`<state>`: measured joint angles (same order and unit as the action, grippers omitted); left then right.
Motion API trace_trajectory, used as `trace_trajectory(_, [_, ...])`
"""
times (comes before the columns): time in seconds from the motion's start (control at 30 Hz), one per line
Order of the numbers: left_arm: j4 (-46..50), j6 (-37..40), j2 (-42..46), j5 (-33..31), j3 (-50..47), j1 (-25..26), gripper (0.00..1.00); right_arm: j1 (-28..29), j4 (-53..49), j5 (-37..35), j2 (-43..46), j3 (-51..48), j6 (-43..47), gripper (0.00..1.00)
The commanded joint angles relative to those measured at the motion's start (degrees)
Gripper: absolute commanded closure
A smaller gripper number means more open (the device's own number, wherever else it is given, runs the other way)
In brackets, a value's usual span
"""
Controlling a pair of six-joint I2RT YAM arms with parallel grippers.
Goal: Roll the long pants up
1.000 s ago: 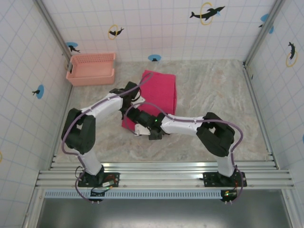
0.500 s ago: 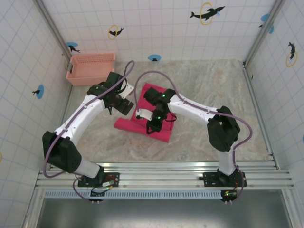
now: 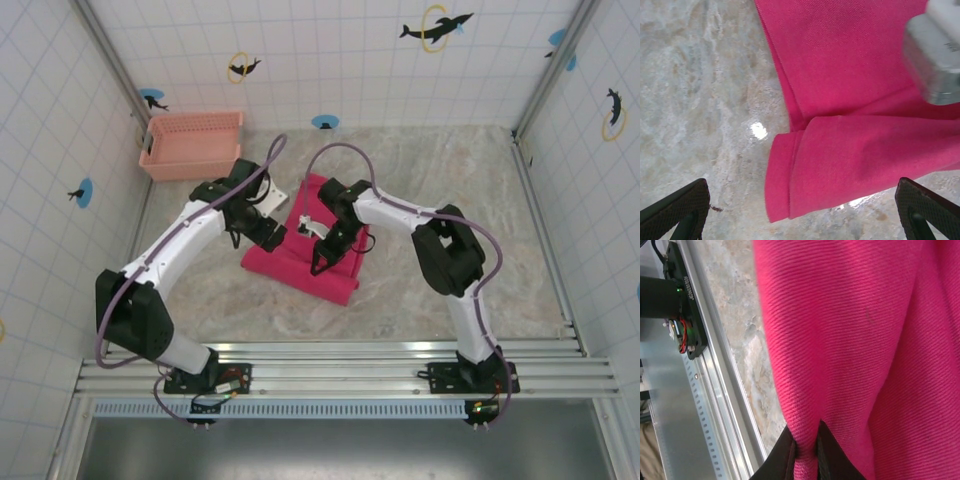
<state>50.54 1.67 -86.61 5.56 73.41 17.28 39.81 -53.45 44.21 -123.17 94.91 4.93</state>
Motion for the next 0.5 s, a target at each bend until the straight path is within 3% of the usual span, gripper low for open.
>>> trace_trajectory(0.0, [0.5,-1.8,-2.3,2.3,-0.8,0.6,0.03,-1.3,2.1,1.1,-2.5,2.9,-1.6,0.93])
trace_trajectory(0.47, [-6.3,-8.0,-13.4,5.6,-2.7,3.2,0.03,-3.7,6.4,-2.7,-7.3,4.7,-4.8,0.91])
